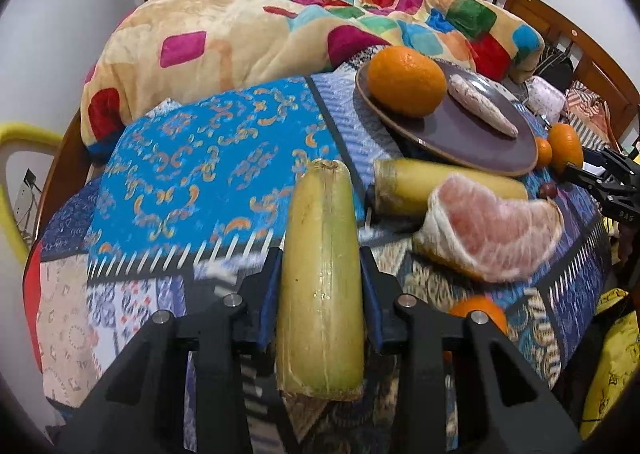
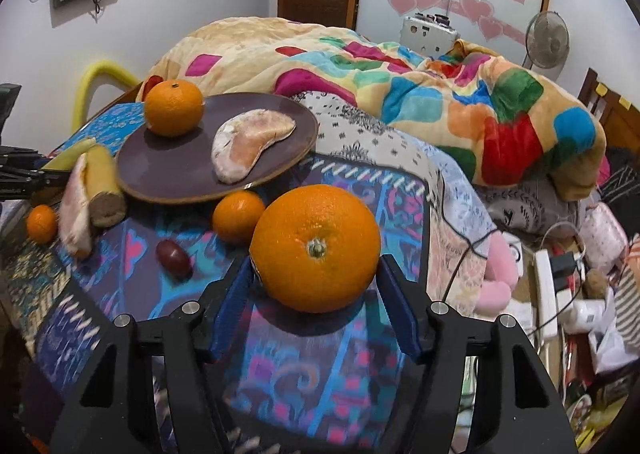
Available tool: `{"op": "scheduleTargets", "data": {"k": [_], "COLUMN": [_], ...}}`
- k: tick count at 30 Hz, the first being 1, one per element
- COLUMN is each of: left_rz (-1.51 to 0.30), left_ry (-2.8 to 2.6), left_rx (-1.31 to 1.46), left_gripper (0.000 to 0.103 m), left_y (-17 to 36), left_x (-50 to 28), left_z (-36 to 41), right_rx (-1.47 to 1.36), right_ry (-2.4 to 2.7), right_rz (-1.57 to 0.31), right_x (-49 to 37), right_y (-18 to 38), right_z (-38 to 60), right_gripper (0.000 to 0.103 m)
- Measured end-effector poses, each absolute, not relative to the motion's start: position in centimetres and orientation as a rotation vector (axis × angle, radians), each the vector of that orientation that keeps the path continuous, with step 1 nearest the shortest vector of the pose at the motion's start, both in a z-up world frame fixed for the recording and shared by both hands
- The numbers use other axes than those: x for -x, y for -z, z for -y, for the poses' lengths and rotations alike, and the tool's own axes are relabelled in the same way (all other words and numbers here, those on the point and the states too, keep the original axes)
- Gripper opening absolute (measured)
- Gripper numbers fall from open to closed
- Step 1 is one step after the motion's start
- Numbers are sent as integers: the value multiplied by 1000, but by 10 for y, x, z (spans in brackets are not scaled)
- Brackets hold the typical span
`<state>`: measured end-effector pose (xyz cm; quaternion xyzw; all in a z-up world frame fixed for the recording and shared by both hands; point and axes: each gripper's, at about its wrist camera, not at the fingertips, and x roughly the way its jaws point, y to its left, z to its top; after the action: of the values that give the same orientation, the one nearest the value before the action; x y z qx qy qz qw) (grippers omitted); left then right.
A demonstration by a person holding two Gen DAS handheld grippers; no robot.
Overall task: Organize fruits
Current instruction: 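Grasp the pale green bamboo shoot with the left tool, then stand the bamboo shoot upright on the plate with the left tool while the right tool places another large orange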
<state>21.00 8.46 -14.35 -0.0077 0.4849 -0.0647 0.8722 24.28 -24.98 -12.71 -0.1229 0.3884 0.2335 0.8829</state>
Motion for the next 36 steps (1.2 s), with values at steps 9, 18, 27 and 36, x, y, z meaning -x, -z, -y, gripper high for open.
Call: {"op": "scheduleTargets", "data": {"k": [9,18,27,36], "left_rz": [-1059,-1046,-909,-789], "left_ry": [154,143,152,215], "left_rx": [-6,-9,-38,-25], "left_gripper": [37,36,36,36], "left_y": [142,142,96,49], "left_x": [-217,-232,-217,-212], "left_z": [-80,-78,-64,-41], "right_rx": [259,237,201,179], "right_ry": [-483,-483,-478,-522], "right_rz": [-817,-803,-734,-728], "right_x": [-247,-250,-243,-250], "right_y": [129,132,113,95], "right_z": [245,243,246,246], "right_gripper": [61,61,57,6]}}
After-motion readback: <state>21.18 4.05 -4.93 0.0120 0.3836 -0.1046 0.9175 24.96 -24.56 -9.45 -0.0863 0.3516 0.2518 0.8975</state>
